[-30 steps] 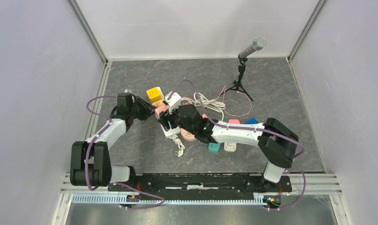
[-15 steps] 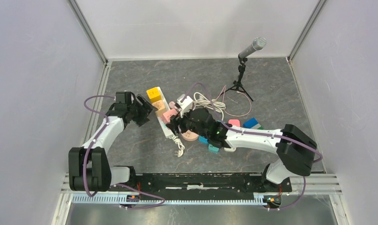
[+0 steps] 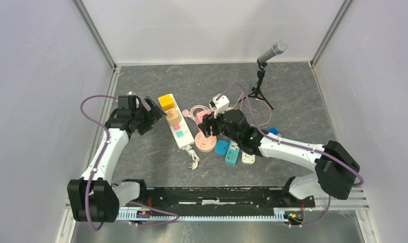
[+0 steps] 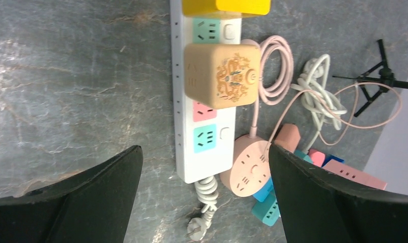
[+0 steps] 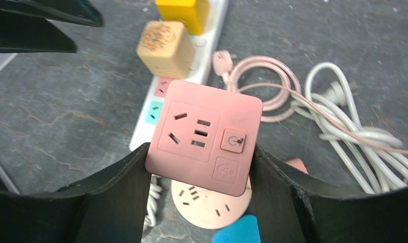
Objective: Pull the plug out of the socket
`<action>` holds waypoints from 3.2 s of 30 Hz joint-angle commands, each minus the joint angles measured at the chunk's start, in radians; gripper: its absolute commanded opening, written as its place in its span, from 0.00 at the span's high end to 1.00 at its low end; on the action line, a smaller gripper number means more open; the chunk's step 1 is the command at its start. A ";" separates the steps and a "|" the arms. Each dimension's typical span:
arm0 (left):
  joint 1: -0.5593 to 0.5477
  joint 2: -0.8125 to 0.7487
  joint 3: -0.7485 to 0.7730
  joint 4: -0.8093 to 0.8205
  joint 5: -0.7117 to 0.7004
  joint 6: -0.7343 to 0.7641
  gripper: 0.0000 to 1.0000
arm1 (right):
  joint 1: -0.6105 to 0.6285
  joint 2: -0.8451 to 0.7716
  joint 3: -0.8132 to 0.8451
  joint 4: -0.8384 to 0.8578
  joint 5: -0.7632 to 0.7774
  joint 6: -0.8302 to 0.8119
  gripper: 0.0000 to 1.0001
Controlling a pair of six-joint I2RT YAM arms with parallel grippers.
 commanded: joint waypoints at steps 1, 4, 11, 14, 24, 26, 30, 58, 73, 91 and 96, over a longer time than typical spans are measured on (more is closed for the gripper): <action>0.004 -0.035 0.043 -0.069 -0.058 0.073 0.00 | -0.030 -0.008 0.002 -0.031 0.023 0.029 1.00; 0.004 -0.064 0.038 -0.079 -0.084 0.087 0.00 | -0.058 0.025 0.031 -0.019 0.019 0.027 1.00; 0.007 -0.090 0.051 -0.109 -0.133 0.083 0.00 | -0.134 0.236 0.204 0.117 -0.043 0.025 1.00; 0.014 -0.077 0.071 -0.134 -0.167 0.086 0.00 | -0.154 0.356 0.288 0.201 -0.044 0.045 1.00; 0.021 -0.003 0.126 -0.159 -0.124 0.136 0.00 | -0.206 0.641 0.448 0.410 -0.058 0.125 0.75; 0.021 0.008 0.122 -0.145 -0.109 0.130 0.00 | -0.214 0.664 0.427 0.490 -0.085 0.150 0.66; 0.021 0.015 0.114 -0.117 -0.098 0.118 0.00 | -0.231 0.718 0.457 0.522 -0.108 0.179 0.60; -0.006 0.131 0.147 -0.073 -0.024 0.097 0.00 | -0.271 0.708 0.358 0.512 -0.087 0.168 0.19; -0.233 0.282 0.254 -0.052 -0.310 0.080 0.00 | -0.233 0.472 0.012 0.929 -0.410 0.232 0.25; -0.283 0.501 0.383 -0.085 -0.403 -0.001 0.13 | -0.123 0.498 -0.016 0.734 -0.385 0.168 0.68; -0.288 0.525 0.382 -0.084 -0.385 -0.004 0.19 | -0.101 0.535 0.043 0.619 -0.327 0.160 0.60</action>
